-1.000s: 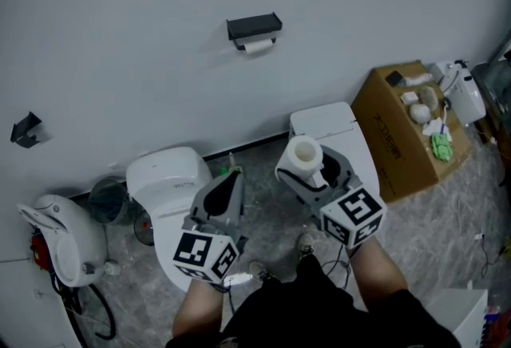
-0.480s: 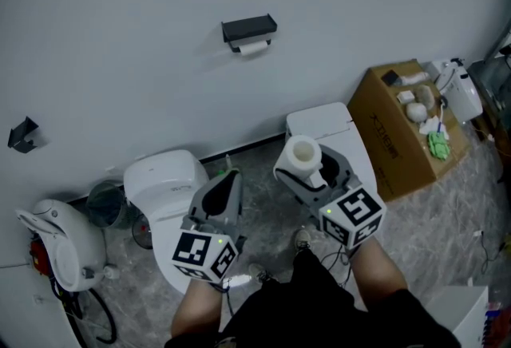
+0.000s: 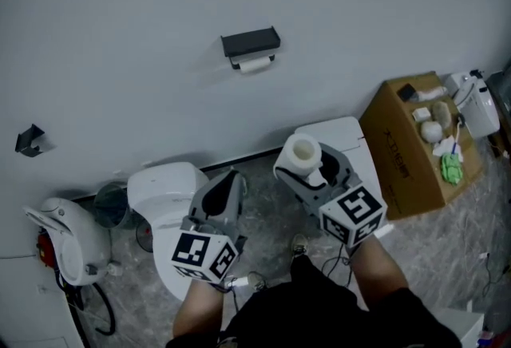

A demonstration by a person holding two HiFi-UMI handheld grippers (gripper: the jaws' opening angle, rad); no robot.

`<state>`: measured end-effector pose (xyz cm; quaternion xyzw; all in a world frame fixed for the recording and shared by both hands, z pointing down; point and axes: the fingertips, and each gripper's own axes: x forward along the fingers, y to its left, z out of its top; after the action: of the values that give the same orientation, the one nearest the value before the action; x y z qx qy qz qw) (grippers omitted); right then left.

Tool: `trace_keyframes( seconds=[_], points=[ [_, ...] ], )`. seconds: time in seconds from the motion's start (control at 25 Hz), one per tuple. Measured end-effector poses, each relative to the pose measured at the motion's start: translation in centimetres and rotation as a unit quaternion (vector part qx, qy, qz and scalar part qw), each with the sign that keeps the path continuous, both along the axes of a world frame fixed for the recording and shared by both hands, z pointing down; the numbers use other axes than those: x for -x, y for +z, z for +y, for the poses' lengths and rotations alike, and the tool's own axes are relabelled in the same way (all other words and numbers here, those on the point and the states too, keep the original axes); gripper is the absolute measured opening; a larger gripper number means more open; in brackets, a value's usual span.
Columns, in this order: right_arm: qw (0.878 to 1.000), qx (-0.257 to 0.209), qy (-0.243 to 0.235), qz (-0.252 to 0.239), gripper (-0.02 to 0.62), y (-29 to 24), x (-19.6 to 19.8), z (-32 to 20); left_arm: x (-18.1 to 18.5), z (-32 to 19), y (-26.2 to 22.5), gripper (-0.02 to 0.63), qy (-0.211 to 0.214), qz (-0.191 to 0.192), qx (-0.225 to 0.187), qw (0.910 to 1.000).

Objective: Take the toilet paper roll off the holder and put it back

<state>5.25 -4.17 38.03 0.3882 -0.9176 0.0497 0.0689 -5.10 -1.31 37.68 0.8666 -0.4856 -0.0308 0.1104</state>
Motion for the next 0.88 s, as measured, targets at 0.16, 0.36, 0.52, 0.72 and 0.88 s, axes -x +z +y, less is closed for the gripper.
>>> trace_keyframes(
  seconds=[0.16, 0.36, 0.52, 0.72, 0.88],
  points=[
    [1.0, -0.005, -0.018, -0.007, 0.308, -0.4, -2.5, -4.1, -2.5, -3.7, -0.5, 0.005, -0.021, -0.009, -0.007, 0.9997],
    [0.999, -0.004, -0.04, -0.02, 0.308, -0.6, -5.5, -7.9, -6.0, -7.0, -0.8, 0.005, -0.044, -0.019, -0.004, 0.9989],
    [0.998, 0.0, -0.05, -0.026, 0.308, -0.8, -7.3, -10.2, -7.7, -9.0, -1.2, 0.005, -0.057, -0.026, -0.004, 0.998],
    [0.998, 0.007, -0.057, -0.036, 0.308, -0.5, -8.2, -12.1, -8.3, -10.8, -1.3, 0.005, -0.065, -0.024, 0.001, 0.9976],
    [0.998, 0.011, -0.054, -0.036, 0.308, 0.0, -7.5, -13.7, -7.4, -12.5, -0.9, 0.005, -0.063, -0.022, 0.0, 0.9978]
  ],
)
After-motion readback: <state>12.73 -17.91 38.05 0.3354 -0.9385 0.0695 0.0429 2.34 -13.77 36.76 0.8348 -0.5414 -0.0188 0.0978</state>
